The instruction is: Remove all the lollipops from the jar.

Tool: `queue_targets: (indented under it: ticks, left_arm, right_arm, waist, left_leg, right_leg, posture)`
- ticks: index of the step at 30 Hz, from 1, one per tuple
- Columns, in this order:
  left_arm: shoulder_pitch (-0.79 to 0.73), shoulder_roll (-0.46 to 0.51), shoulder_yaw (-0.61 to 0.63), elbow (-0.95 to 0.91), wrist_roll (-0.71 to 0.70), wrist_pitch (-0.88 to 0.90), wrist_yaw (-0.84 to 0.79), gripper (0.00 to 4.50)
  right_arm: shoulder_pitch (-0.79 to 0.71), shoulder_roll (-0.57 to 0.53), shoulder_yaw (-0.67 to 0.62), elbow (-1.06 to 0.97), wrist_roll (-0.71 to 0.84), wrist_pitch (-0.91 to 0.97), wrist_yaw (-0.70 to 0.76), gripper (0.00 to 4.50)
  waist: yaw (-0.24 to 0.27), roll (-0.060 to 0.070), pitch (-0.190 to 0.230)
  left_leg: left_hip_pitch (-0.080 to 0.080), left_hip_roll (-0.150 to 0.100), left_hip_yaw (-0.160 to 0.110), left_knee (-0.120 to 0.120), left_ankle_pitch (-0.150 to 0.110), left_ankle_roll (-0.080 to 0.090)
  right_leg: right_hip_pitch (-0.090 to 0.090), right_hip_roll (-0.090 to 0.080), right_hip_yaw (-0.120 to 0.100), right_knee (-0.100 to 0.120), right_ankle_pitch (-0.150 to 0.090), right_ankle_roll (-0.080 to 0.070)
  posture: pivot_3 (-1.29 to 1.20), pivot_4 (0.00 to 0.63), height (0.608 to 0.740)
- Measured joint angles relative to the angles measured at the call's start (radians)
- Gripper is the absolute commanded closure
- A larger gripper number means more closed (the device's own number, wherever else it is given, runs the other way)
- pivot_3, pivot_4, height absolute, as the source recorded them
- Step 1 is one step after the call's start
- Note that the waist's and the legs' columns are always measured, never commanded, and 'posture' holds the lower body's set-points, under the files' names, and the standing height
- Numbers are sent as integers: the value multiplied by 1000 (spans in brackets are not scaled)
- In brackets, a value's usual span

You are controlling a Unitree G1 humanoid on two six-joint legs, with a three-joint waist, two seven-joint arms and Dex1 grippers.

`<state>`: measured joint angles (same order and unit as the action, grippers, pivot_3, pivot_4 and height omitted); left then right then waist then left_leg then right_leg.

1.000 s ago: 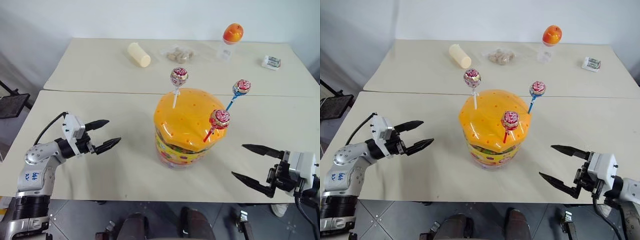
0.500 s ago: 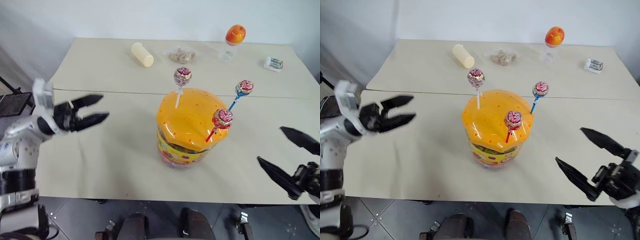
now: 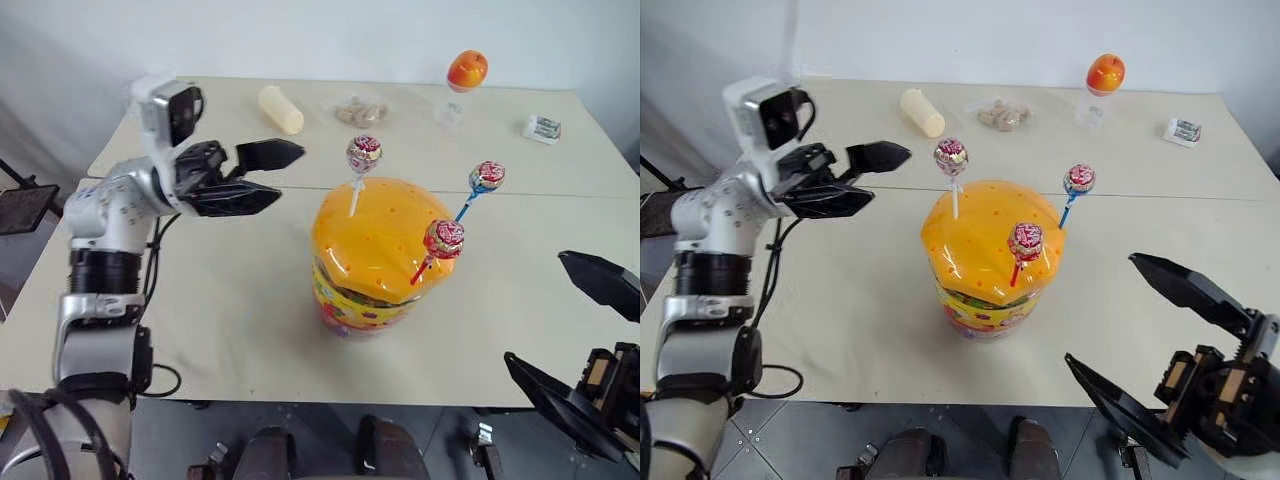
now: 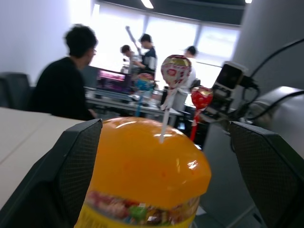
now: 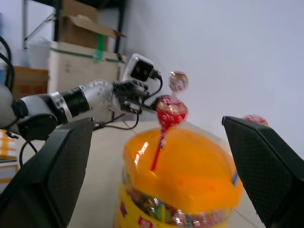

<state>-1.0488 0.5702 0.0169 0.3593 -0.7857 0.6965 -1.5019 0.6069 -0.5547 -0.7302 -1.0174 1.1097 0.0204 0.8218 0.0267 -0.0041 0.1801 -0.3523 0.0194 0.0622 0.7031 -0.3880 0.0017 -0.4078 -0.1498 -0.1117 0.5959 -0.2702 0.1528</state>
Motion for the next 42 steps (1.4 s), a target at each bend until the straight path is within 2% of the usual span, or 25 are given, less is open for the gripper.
queue_targets:
  ticks: [7,20,30,33,40,42]
  left_arm:
    - [-40,-54,-39,2,7,-38,0,22]
    - [-16,-112,-79,-26,49,-156,0,3986]
    - [-6,-111,-93,-40,68,-158,0,3986]
    - [-6,-117,-91,-45,47,-133,0,4487]
    - [-6,-137,-61,-50,37,-120,1,4487]
    - [-6,-142,-30,-50,6,-77,5,4487]
  right_arm:
    - [41,38,-12,0,-82,-74,-42,0]
    - [115,14,100,1,-179,-205,-134,0]
    - [149,-5,134,2,-190,-240,-162,0]
    - [148,-5,134,2,-190,-240,-162,0]
    - [149,-5,139,2,-186,-240,-156,0]
    - [144,-12,176,3,-172,-244,-154,0]
  waist:
    - [-4,0,0]
    - [-1,0,0]
    - [1,0,0]
    - [1,0,0]
    - [1,0,0]
    - [-1,0,0]
  left_leg:
    - [1,0,1,0,0,0]
    - [0,0,1,1,0,1]
    - [0,0,1,2,-1,1]
    - [0,0,1,2,-1,1]
    - [0,0,1,2,-1,1]
    - [0,0,1,2,-1,1]
  right_leg:
    - [0,0,1,0,0,0]
    - [0,0,1,0,0,0]
    - [0,0,1,-1,0,0]
    - [0,0,1,-1,0,0]
    - [0,0,1,-1,0,0]
    - [0,0,1,-1,0,0]
  posture:
    - [0,150,740]
    - [0,150,740]
    - [0,150,740]
    - [0,150,740]
    - [0,150,740]
    - [0,150,740]
